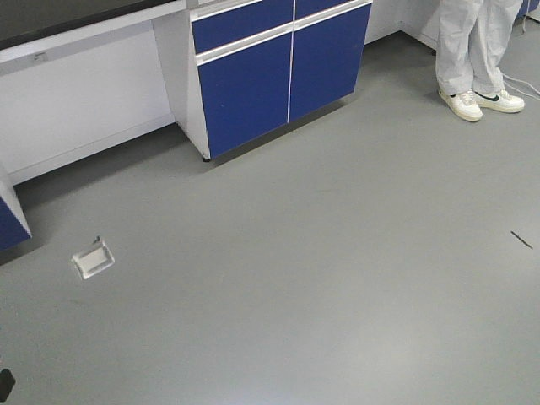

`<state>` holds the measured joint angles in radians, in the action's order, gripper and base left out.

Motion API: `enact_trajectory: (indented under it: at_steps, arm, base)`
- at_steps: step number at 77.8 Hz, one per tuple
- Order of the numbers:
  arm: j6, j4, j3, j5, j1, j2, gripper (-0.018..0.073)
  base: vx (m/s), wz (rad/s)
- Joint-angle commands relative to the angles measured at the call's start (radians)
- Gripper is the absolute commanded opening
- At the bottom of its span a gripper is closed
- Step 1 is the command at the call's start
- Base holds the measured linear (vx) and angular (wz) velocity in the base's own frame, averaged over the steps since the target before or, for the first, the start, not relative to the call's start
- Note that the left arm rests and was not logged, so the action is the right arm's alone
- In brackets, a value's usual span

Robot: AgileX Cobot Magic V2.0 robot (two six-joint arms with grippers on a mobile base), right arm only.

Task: Wipe right workspace with blue cloth

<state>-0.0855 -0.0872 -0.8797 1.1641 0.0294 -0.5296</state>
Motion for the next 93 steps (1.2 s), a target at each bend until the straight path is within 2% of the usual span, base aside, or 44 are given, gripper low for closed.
enact_trajectory:
  at_steps: [1, 48, 93]
  arm:
    - [0.009, -0.014, -0.028, -0.067, -0.004, -0.008, -0.0005]
    - [0.009, -0.014, -0.028, -0.067, -0.004, -0.008, -0.0005]
    - [0.009, -0.014, -0.028, -0.067, -0.004, -0.008, -0.0005]
  base:
    - [0.4, -0.04]
    - [0.42, 0.04]
    - [0.41, 0.33]
